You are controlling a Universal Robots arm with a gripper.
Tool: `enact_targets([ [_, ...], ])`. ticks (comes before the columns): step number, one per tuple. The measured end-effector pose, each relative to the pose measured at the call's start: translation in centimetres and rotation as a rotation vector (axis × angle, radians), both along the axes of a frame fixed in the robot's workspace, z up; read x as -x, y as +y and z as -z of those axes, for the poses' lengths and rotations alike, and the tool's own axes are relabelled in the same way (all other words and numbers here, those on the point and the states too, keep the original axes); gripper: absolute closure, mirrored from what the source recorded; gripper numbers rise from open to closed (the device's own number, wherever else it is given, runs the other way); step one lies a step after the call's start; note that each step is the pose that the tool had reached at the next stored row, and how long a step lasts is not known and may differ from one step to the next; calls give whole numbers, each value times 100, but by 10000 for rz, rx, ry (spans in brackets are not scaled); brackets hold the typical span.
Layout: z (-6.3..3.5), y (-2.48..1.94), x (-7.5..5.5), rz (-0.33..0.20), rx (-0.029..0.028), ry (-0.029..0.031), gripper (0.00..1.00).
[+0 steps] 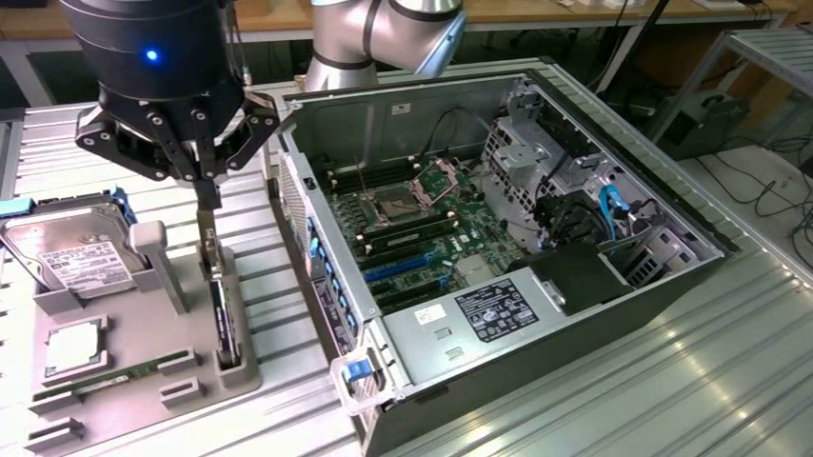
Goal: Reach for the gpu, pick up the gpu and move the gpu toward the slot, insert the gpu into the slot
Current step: 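Reach for the gpu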
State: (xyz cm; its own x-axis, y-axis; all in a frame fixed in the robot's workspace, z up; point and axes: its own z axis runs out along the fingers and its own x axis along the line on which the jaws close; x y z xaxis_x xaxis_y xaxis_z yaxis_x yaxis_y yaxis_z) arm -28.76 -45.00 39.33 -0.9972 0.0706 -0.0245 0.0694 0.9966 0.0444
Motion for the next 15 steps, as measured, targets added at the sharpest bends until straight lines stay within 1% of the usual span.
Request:
enact_targets([
  [5,-1,-24,66,-2,1,1,89],
  [15,-1,-53,280,-11,1,1,89],
])
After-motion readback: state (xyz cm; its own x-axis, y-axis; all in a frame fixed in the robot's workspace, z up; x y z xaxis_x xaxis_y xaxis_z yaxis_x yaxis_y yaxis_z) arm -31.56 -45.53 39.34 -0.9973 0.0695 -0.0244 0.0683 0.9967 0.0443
